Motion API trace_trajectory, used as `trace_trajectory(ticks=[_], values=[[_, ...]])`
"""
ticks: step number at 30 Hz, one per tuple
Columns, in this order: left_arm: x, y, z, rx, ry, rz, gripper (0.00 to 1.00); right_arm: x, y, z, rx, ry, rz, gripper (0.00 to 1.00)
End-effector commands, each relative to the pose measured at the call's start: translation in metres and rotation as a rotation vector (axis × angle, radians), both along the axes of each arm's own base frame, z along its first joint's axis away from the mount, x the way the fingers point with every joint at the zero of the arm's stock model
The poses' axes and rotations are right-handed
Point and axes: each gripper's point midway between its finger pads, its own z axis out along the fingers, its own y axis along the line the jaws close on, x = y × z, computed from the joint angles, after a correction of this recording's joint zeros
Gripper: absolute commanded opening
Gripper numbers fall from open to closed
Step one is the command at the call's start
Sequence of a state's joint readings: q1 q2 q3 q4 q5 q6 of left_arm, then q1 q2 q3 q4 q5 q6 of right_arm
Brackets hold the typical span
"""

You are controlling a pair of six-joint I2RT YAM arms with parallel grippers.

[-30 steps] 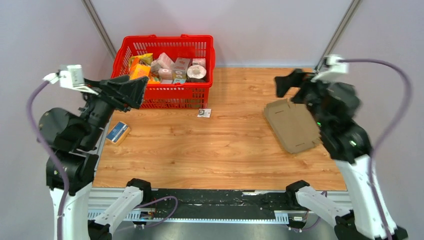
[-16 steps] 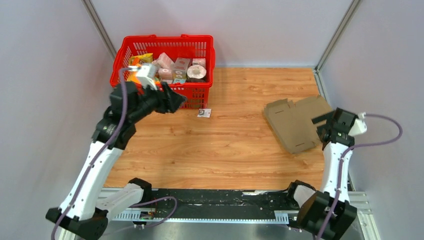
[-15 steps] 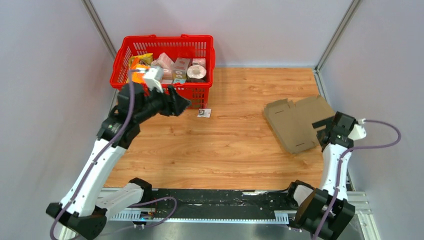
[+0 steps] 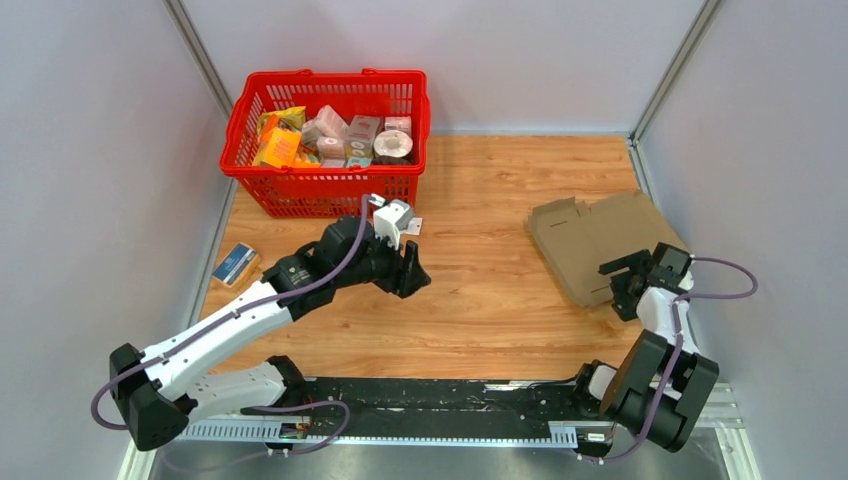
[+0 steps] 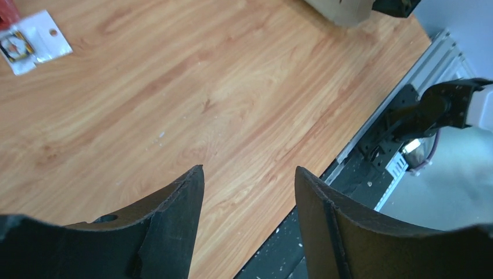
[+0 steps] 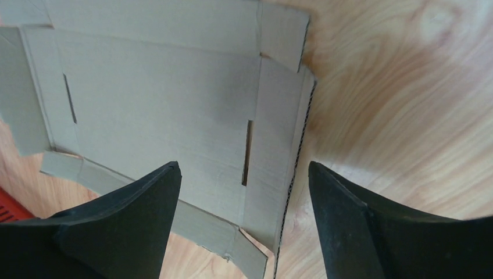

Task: Fold the paper box

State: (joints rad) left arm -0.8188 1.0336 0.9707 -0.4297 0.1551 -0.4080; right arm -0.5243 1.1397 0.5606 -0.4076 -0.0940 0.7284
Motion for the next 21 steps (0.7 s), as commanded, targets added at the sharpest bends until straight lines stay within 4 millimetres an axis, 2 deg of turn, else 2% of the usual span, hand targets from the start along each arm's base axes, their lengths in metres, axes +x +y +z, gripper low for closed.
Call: trace_trajectory(ticks=[1,3,4,5,6,7,8,9,10,11,13,14,15,17,18,19,20,21], values=[[-0.003,-0.015,-0.001,-0.051,-0.033,0.001,0.65,0.022,0.027,-0.003,0.064,-0.084,0.123,0.81],[-0.002,-0.019,-0.011,-0.040,-0.009,0.020,0.61,0.019,0.043,-0.015,0.104,-0.065,0.155,0.74],[0.000,-0.023,-0.010,-0.053,-0.015,0.038,0.56,0.022,0.058,-0.016,0.122,-0.079,0.202,0.70],[0.000,-0.028,-0.018,-0.067,0.019,0.055,0.54,0.023,0.069,-0.018,0.159,-0.087,0.206,0.65],[0.002,-0.031,-0.020,-0.088,0.032,0.066,0.52,0.016,0.084,-0.025,0.192,-0.073,0.224,0.58],[0.006,-0.040,-0.012,-0.154,0.035,0.083,0.51,0.018,0.111,-0.022,0.223,-0.094,0.303,0.55],[0.009,-0.043,-0.025,-0.150,0.058,0.097,0.51,0.017,0.127,-0.021,0.249,-0.100,0.335,0.54],[0.012,-0.045,-0.027,-0.160,0.063,0.112,0.51,0.014,0.144,-0.016,0.287,-0.115,0.346,0.54],[0.018,-0.046,-0.027,-0.171,0.063,0.142,0.50,0.010,0.176,-0.009,0.313,-0.128,0.443,0.54],[0.020,-0.048,-0.034,-0.159,0.073,0.150,0.50,0.006,0.194,-0.003,0.334,-0.142,0.496,0.55],[0.028,-0.049,-0.036,-0.159,0.064,0.184,0.51,-0.002,0.227,0.021,0.361,-0.193,0.614,0.61],[0.030,-0.051,-0.040,-0.151,0.070,0.190,0.54,-0.005,0.235,0.031,0.369,-0.222,0.663,0.65],[0.032,-0.054,-0.041,-0.150,0.072,0.188,0.55,-0.006,0.240,0.049,0.357,-0.283,0.724,0.71],[0.035,-0.067,-0.044,-0.142,0.083,0.160,0.61,-0.006,0.225,0.069,0.213,-0.295,0.786,0.78],[0.034,-0.074,-0.046,-0.138,0.097,0.135,0.61,-0.006,0.213,0.085,0.120,-0.327,0.782,0.83],[0.033,-0.082,-0.048,-0.133,0.106,0.116,0.62,-0.009,0.186,0.080,-0.036,-0.261,0.738,0.84],[0.041,-0.100,-0.046,-0.139,0.098,0.103,0.62,-0.002,0.174,0.109,-0.118,-0.309,0.706,0.84],[0.043,-0.109,-0.047,-0.131,0.096,0.101,0.62,-0.005,0.162,0.126,-0.182,-0.337,0.675,0.85]])
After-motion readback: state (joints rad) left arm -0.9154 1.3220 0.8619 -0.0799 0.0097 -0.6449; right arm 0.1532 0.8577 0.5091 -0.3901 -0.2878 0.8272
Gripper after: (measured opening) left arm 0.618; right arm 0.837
